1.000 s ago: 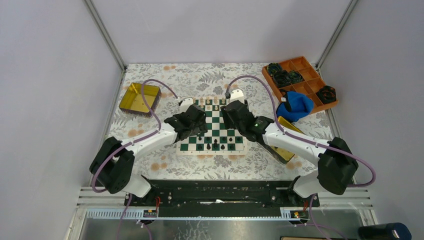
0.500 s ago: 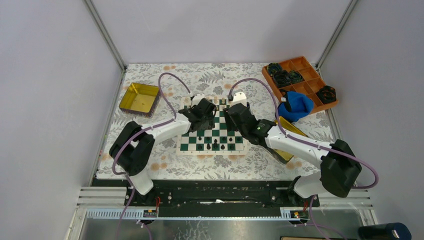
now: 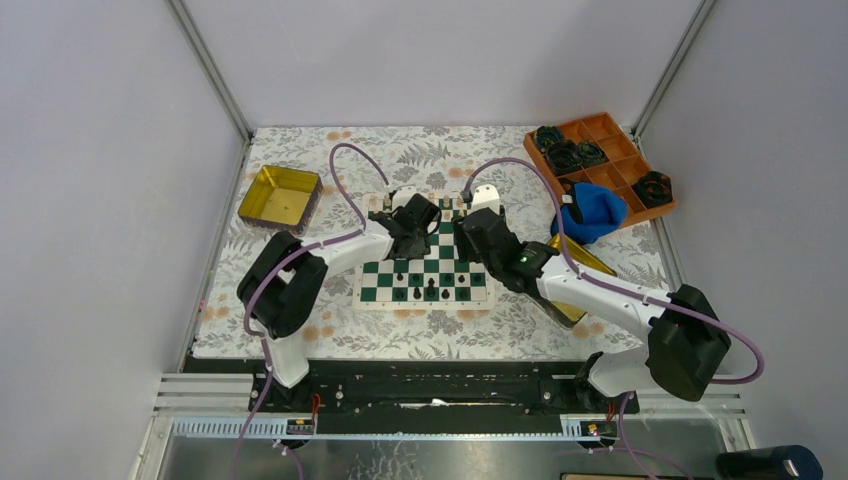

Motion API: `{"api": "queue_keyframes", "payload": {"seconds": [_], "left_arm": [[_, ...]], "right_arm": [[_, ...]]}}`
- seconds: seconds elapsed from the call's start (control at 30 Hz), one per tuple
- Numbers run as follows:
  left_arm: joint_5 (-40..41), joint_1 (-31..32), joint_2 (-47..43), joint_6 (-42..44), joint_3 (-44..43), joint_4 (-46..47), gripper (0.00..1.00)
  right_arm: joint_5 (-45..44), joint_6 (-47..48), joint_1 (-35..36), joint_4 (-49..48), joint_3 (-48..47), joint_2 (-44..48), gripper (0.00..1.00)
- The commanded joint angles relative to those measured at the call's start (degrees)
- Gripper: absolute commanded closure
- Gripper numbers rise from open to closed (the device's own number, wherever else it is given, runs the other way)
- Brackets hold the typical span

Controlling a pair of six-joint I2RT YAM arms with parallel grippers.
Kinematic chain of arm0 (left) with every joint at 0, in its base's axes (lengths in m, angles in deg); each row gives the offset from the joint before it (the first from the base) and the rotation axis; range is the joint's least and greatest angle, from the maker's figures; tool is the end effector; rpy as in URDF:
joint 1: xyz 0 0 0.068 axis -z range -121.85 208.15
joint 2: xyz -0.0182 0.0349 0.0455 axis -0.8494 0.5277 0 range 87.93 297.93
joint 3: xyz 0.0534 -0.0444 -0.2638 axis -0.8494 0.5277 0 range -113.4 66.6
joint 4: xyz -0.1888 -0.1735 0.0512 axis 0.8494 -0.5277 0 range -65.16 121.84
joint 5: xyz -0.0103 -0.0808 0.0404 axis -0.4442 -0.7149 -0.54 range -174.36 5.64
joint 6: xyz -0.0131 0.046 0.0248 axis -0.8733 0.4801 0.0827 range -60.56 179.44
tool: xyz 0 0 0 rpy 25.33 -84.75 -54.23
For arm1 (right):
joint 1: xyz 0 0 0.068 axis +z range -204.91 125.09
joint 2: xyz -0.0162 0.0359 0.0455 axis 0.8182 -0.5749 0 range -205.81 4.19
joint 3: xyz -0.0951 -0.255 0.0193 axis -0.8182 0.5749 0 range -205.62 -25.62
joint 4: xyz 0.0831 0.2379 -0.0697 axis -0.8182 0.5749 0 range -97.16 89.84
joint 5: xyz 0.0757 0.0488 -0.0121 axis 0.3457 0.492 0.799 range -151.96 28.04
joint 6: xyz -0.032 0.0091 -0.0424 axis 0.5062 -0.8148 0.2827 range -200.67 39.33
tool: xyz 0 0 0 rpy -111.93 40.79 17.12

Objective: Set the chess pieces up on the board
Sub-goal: Pick up the chess piece from the chessboard.

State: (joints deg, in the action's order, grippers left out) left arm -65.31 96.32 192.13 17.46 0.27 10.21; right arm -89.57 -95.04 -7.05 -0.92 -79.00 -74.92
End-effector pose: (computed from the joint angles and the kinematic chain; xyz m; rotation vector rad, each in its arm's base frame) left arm 0.2978 -0.2194 0.1736 -0.1994 2.5189 -0.1187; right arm 0.2179 0.2162 0.2647 -0.3220 2.0374 0.1560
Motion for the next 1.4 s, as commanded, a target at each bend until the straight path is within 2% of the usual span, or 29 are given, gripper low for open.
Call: {"api": "queue_keyframes", "payload": {"seconds": [0.0,0.63,0.87,1.0,1.37], "left_arm": [[0.9,-0.31,1.13,-0.83,-2.12,0.13,0.51],[1.78,-0.76,1.49,-1.0,-1.77,-1.51,0.74],[2.07,-0.73,1.31,-0.82,-1.49,-1.78,0.88],[2.13,-0.75,1.1,-0.74,-1.18,-1.77,1.0],[6.39,-0.82,-4.83,-1.2,0.37,-4.99,1.0]], "right_arm": [[-2.27,0.14,-0.64,-3.15,0.85,2.64,0.36],[-1.46,-0.04,-0.99,-3.6,1.18,1.52,0.36],[-1.28,-0.33,-0.93,-3.37,1.59,1.54,0.36],[-1.6,-0.23,-0.93,-3.27,1.71,1.83,0.36],[-2.46,-0.13,-1.17,-2.64,1.62,2.77,0.37]]}}
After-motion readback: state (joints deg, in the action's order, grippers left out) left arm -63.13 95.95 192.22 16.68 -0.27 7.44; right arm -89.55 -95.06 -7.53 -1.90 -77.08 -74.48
